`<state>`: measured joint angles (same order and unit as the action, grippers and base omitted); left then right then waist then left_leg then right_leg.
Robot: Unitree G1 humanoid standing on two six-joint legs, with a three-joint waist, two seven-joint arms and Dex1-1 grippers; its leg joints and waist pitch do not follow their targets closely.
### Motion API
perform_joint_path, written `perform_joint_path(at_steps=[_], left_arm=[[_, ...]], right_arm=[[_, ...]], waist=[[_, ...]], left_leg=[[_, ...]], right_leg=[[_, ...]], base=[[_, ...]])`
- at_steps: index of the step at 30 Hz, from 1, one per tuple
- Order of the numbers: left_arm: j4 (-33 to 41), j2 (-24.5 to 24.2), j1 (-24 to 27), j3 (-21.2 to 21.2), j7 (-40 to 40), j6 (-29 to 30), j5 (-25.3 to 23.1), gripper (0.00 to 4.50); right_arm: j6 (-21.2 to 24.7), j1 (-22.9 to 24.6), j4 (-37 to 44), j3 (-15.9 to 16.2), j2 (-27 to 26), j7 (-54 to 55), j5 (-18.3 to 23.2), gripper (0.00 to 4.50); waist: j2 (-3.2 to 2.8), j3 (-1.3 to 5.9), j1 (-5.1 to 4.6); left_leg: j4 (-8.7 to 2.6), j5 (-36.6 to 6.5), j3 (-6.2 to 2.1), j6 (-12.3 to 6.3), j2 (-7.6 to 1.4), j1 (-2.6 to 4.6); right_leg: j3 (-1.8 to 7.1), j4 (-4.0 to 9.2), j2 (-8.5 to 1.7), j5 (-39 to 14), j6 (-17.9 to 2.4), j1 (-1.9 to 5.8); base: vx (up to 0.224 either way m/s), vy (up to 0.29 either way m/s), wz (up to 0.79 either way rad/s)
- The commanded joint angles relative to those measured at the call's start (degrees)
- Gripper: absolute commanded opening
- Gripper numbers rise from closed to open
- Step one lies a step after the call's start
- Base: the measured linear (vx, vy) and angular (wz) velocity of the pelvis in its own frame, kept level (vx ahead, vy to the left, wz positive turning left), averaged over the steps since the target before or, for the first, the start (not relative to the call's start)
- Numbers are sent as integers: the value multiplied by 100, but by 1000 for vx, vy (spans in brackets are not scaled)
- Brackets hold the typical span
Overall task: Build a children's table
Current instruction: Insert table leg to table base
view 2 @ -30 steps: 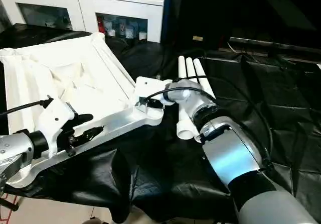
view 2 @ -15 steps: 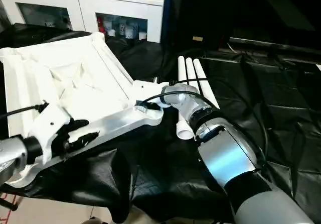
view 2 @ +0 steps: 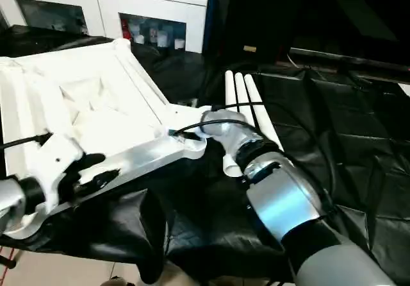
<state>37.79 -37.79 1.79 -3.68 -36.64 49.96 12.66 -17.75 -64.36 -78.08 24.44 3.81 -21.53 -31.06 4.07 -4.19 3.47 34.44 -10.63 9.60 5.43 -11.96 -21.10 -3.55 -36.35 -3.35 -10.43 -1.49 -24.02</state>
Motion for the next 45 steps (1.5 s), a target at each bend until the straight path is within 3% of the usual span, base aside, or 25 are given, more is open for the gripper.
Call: perform_joint_path(at_steps=[1, 13, 17, 20, 28, 37, 45], left_arm=[[171, -49, 11, -49, 61, 100, 16, 229], [673, -183, 220, -435, 94, 477, 223, 229], [875, -239, 304, -600, 16, 621, 349, 229], [923, -253, 324, -636, 15, 671, 388, 229], [1039, -293, 354, -675, 73, 801, 520, 229], [1057, -237, 324, -637, 190, 812, 540, 229], [947, -218, 251, -573, 261, 722, 517, 229]], right_arm=[[56, -50, -72, -33, -24, 99, 11, 349], [258, -25, -119, 32, -78, 496, -161, 349], [272, 15, -131, -31, -94, 371, -90, 334], [272, 31, -133, -51, -101, 350, -90, 297], [244, 52, -131, -109, -118, 319, -50, 239], [175, 34, -116, -256, -108, 280, 64, 158], [108, 8, -95, -407, -52, 332, 187, 86]], waist=[[-145, 270, 15], [-117, 112, 37], [-134, 57, 44], [-136, 31, 42], [-134, 6, 40], [-114, 13, 33], [-150, 80, 31]], left_leg=[[-453, -1664, -28, 101, -95, 49], [-501, -2063, -71, 176, -88, 50], [-512, -2099, -79, 159, -85, 49], [-522, -2217, -88, 174, -87, 57], [-532, -2257, -96, 185, -91, 61], [-531, -2128, -87, 205, -101, 60], [-507, -1732, -61, 207, -99, 43]], right_leg=[[281, 375, -350, -1367, -977, 233], [286, 425, -371, -1867, -833, 182], [294, 436, -375, -1930, -837, 171], [293, 454, -379, -2085, -809, 159], [298, 465, -388, -2196, -796, 152], [301, 442, -387, -1949, -881, 164], [292, 372, -370, -1265, -1055, 219]], base=[[0, 0, 0], [0, 0, 0], [0, 0, 0], [0, 0, 0], [0, 0, 0], [0, 0, 0], [0, 0, 0]])
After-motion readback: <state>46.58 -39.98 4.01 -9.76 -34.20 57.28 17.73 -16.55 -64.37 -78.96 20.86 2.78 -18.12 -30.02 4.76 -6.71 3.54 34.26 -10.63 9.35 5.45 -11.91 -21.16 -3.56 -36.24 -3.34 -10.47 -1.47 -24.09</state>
